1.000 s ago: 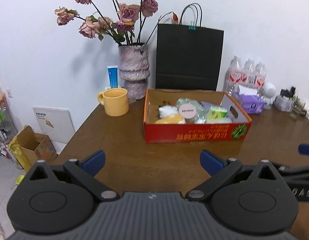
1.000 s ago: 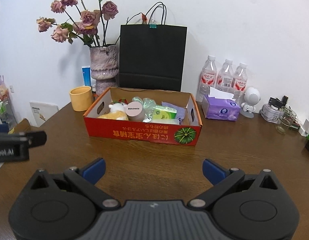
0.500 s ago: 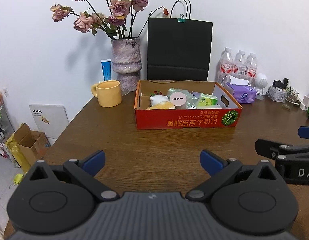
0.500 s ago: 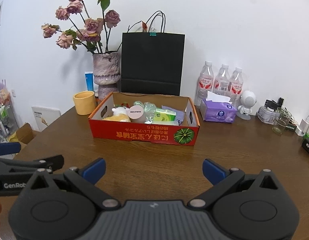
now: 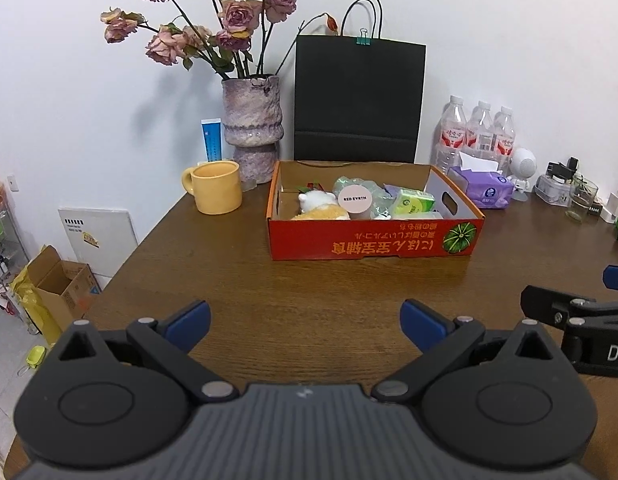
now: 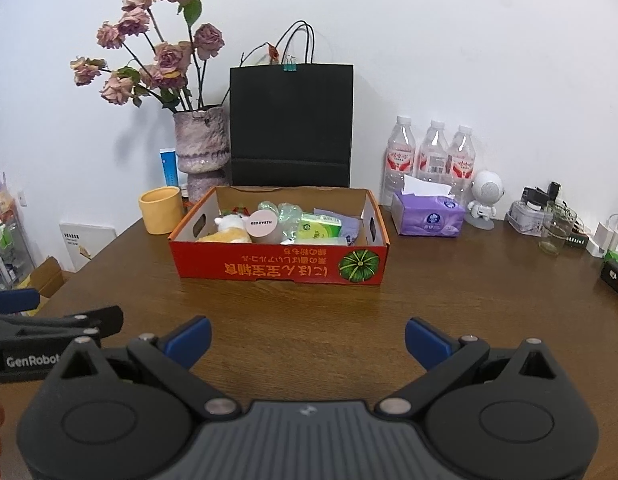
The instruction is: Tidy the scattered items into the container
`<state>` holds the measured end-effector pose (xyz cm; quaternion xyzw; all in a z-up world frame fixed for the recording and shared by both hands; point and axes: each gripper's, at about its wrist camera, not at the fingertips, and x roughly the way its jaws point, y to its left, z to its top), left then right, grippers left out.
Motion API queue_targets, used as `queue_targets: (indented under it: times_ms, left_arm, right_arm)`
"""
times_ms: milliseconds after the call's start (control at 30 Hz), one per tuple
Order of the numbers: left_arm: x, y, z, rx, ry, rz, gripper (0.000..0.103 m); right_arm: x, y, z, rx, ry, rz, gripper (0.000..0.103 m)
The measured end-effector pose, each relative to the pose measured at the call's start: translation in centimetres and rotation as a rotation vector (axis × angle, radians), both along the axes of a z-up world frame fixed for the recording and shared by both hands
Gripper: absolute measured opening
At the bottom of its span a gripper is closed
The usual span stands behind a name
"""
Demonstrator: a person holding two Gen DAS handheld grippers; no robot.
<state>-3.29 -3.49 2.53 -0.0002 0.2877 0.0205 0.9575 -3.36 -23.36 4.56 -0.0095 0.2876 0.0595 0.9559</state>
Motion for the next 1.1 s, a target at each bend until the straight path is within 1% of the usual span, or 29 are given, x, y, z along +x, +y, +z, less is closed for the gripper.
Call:
queue_targets:
  times_ms: [233, 433, 1100]
  left_arm:
    - [-0.01, -0.2, -0.19, -0.003, 0.002, 0.0, 0.103]
    - [-0.18, -0.38, -0.26, -0.026, 0.001, -0.024, 0.103]
    - [-0.22, -0.02, -0.34, -0.025, -0.004, -0.011, 0.103]
  right_arm:
    - [0.1, -0.19, -0.26, 0.005, 0.004, 0.0, 0.103]
    - [0.08, -0.21, -0.37, 0.007, 0.007, 0.003, 0.103]
    - [0.1, -0.22, -0.59, 0.005, 0.019, 0.002, 0.103]
